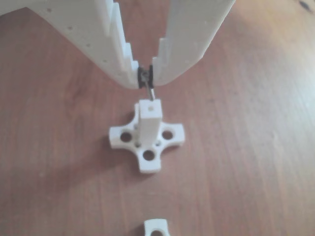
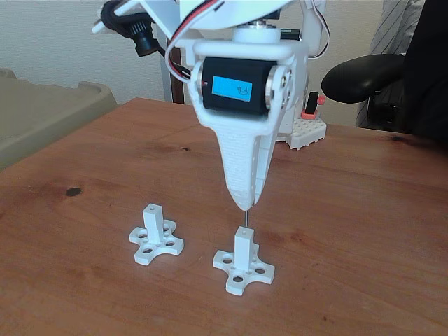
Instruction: Grab the screw and set it in the hole.
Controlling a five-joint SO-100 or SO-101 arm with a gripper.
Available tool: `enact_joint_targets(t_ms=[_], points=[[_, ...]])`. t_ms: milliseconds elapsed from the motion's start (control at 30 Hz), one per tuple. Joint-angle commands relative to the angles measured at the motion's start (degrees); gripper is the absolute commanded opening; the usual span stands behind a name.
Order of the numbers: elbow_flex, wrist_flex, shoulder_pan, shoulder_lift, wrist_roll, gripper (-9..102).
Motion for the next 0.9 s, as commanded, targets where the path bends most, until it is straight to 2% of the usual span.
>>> enact_joint_targets(t_ms=[0, 867], points=[[-0.6, -0.6, 0.2, 0.4, 0.4, -4], [-0.7, -1.6, 0.6, -0.4, 0.3, -4]])
